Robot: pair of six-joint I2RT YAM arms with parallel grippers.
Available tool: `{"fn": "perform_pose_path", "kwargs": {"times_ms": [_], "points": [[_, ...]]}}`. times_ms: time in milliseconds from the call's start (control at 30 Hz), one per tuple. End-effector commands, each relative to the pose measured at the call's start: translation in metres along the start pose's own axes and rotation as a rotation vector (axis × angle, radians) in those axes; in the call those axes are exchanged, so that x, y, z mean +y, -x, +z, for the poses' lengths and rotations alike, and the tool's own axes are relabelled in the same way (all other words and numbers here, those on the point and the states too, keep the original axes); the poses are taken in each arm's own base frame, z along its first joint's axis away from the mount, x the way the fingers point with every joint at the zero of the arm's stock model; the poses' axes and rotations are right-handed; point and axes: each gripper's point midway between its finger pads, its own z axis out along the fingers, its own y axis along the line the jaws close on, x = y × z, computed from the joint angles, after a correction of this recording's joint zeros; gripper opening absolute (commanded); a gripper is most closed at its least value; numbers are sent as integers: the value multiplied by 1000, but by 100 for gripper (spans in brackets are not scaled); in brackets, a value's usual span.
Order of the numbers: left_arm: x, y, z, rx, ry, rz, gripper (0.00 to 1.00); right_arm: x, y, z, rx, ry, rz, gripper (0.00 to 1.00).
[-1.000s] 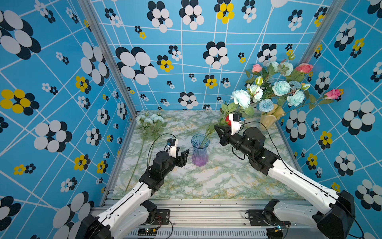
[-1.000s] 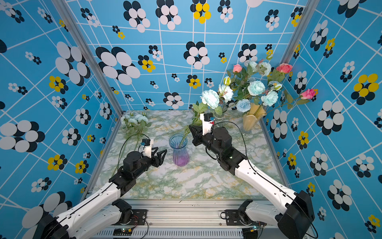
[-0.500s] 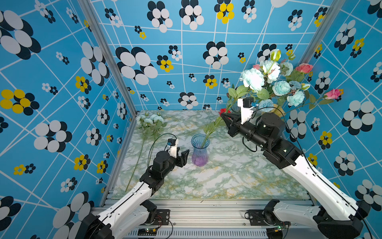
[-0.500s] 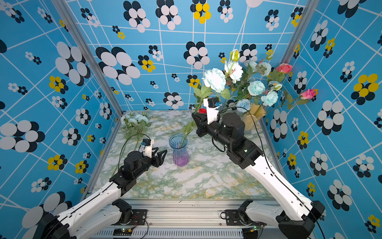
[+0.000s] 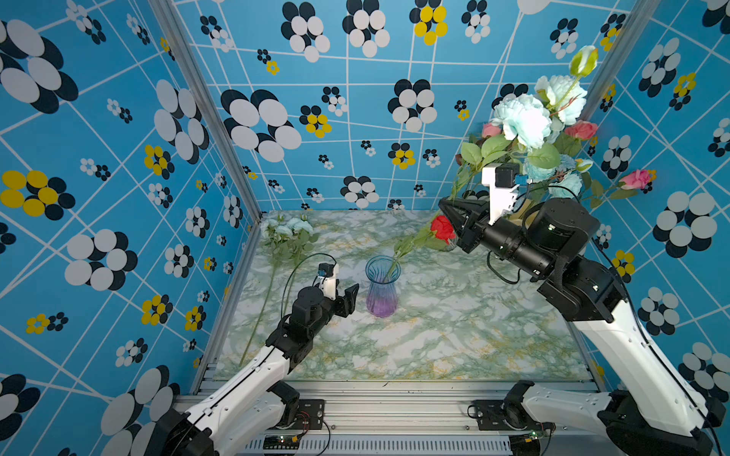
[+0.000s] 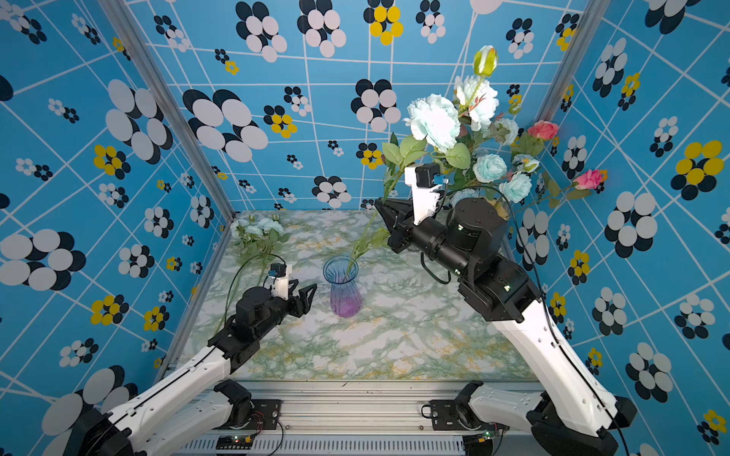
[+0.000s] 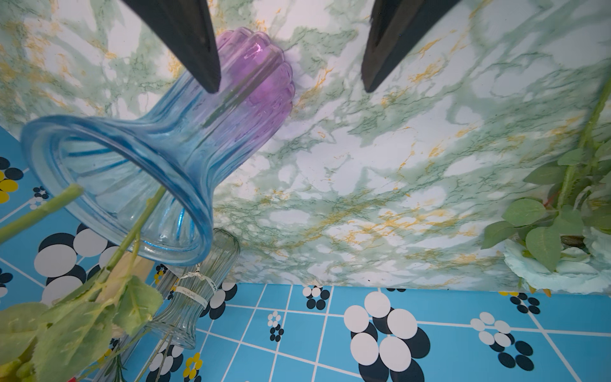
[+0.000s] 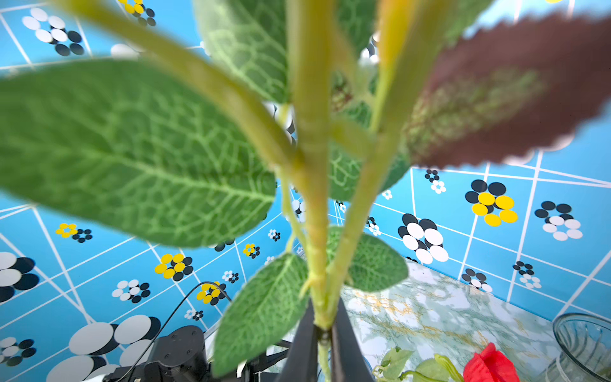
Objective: Pick out blue flowers from the vase
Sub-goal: Pick up the flower from the vase.
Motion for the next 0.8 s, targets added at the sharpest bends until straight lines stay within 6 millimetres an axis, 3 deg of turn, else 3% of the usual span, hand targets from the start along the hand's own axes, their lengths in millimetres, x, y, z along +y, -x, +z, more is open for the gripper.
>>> {"fn": "perform_pose_path", "kwargs": {"times_ms": [0, 167, 333, 433, 533, 667, 767], "points": [[4, 16, -3, -37, 24, 12, 71, 13, 5, -7, 8, 70, 12, 0], [7, 10, 3, -14, 31, 0, 74, 28, 12, -15, 6, 141, 35, 0], [5, 20, -6, -42, 15, -37, 84, 38, -5, -15, 67, 214, 74, 0], [-2, 37, -24, -25, -14, -50, 89, 36, -27, -4, 116, 221, 100, 0], [-16, 62, -54, 22, -54, -47, 89, 34, -52, 13, 185, 228, 127, 0], [-45, 93, -90, 28, -184, -39, 90, 37, -82, 41, 275, 280, 160, 0], [-75, 109, -106, 64, -324, -26, 89, 36, -97, 61, 312, 294, 178, 0]]}}
